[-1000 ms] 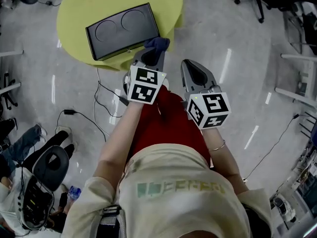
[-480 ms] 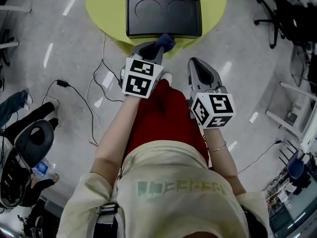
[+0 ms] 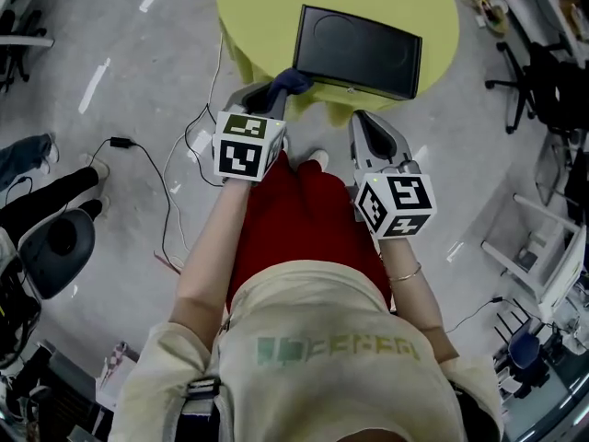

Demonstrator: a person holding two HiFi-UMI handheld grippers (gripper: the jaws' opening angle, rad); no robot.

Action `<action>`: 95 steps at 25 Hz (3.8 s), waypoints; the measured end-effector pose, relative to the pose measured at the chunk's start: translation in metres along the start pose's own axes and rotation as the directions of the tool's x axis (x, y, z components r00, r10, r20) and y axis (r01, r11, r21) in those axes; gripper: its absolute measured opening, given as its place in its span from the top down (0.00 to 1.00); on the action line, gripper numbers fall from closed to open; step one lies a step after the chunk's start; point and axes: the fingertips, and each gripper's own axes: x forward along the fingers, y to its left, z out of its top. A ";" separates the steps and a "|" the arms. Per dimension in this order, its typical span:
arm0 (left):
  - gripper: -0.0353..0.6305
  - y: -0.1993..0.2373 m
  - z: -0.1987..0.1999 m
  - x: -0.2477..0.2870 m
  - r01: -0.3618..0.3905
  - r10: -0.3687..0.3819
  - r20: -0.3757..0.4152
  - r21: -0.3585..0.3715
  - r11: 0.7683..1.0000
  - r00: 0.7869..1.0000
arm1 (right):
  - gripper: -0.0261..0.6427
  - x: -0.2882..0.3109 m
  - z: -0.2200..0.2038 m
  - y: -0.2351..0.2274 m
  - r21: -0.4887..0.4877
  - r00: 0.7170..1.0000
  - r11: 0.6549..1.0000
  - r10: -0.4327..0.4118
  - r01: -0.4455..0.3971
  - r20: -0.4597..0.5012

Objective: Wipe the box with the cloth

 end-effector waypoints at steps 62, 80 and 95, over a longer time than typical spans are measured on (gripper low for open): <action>0.85 0.013 0.040 0.009 0.184 -0.183 0.047 -0.022 0.983 0.982 | 0.90 0.019 0.003 0.013 0.062 1.000 0.998 -0.030 0.030 -0.002; 0.85 -0.218 -0.010 0.002 0.292 -0.287 -0.069 0.099 0.951 0.956 | 0.90 -0.137 -0.055 -0.079 0.151 0.991 0.983 -0.112 0.099 0.079; 0.85 -0.342 0.090 0.086 0.486 -0.450 -0.186 0.374 0.790 0.874 | 0.90 -0.167 -0.041 -0.176 0.276 0.953 0.930 -0.283 0.244 0.110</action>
